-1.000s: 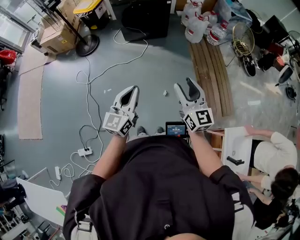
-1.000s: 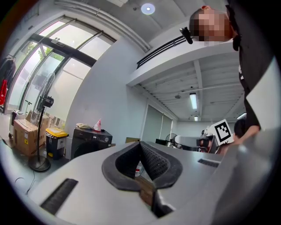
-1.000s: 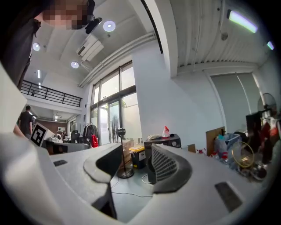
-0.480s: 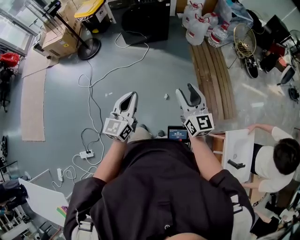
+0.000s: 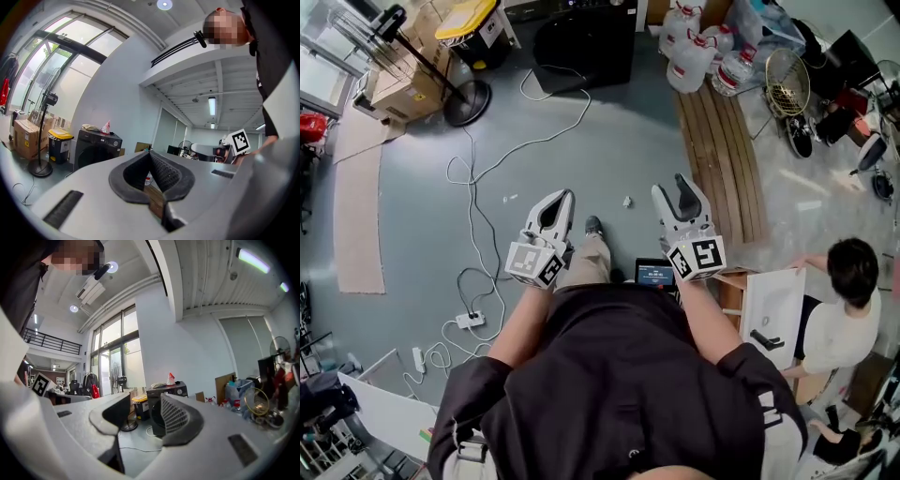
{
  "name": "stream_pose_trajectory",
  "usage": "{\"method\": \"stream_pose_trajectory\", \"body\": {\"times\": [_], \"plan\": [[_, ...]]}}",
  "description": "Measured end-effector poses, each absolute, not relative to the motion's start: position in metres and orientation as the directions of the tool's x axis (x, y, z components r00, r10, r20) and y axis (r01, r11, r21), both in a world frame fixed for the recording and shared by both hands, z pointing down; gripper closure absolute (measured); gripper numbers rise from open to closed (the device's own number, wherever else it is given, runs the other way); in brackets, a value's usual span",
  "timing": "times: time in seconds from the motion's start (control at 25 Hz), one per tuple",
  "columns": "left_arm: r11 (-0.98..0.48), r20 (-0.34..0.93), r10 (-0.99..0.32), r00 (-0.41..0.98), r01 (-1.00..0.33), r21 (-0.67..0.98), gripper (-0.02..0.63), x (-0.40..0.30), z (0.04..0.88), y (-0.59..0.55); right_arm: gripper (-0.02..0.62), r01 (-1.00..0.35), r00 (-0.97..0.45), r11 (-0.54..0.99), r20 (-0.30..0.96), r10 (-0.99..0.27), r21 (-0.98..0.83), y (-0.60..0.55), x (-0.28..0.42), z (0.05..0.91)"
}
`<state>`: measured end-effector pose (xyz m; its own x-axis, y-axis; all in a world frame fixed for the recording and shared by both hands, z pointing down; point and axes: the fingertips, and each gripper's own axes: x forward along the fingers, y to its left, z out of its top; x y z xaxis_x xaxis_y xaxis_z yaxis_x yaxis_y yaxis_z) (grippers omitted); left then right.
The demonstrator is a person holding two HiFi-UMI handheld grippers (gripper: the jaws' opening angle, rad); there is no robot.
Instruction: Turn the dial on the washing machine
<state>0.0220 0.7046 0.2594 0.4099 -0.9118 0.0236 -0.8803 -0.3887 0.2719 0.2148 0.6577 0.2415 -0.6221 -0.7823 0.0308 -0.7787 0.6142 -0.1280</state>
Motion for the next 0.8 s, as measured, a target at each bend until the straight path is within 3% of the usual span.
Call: {"method": "stream_pose_trajectory", "body": {"times": [0.8], "plan": [[-0.452, 0.029, -0.872, 0.489, -0.827, 0.333, 0.612, -0.069, 0.279, 0.447, 0.391, -0.822, -0.569, 0.563, 0.077, -0.819, -0.091, 0.422, 0.112, 0.231]]}}
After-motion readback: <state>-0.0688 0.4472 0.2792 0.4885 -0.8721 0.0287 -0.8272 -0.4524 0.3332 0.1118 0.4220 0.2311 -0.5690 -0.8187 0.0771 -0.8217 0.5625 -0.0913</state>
